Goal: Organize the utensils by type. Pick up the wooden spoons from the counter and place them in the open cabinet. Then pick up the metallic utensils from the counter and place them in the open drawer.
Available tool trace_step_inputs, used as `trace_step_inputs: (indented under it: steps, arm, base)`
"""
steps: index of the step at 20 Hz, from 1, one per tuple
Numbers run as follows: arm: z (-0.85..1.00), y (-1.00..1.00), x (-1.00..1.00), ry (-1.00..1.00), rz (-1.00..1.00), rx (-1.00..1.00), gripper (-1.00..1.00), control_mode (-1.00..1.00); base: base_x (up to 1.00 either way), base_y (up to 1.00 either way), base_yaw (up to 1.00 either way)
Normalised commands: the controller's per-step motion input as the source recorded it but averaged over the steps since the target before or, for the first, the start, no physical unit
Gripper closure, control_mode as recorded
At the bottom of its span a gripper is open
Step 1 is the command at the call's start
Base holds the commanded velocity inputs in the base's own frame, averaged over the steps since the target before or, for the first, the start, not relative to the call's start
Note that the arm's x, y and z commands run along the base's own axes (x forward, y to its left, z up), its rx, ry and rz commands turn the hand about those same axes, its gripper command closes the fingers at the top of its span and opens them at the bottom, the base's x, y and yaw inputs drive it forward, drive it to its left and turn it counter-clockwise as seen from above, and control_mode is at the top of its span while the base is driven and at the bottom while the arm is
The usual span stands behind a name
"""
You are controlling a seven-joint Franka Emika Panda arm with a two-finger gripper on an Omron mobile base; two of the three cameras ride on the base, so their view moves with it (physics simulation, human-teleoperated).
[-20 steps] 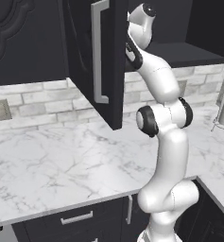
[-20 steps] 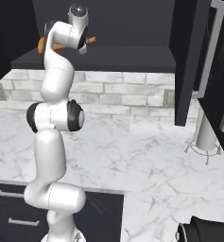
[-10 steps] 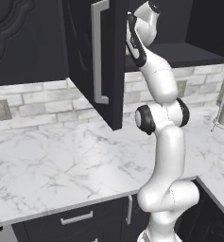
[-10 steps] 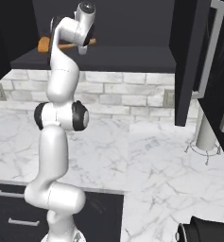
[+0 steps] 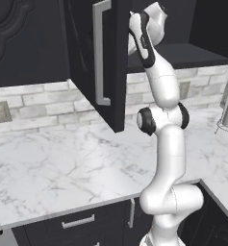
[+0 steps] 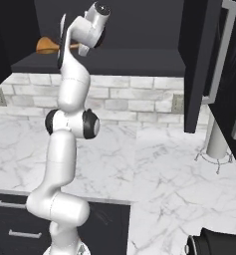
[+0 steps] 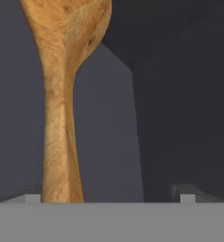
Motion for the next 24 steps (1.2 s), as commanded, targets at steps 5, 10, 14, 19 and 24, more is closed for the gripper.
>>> trace_step_inputs:
  steps: [5, 10, 14, 19, 24]
  arm:
    - [-0.02, 0.13, -0.38, 0.08, 0.00, 0.19, -1.00, -1.00]
    - [-0.15, 0.01, -0.31, 0.18, 0.00, 0.14, -1.00, -1.00]
    - [-0.40, 0.11, -0.04, 0.23, -0.01, 0.09, -1.00, -1.00]
    - [-0.25, 0.14, -0.26, -0.02, -0.01, 0.24, -1.00, -1.00]
    - [0.00, 0.00, -0.69, -0.21, 0.00, 0.38, -1.00, -1.00]
  base:
    - [0.00, 0.00, 0.00]
    - [0.00, 0.00, 0.00]
    - [0.00, 0.00, 0.00]
    - [0.00, 0.00, 0.00]
    - [0.00, 0.00, 0.00]
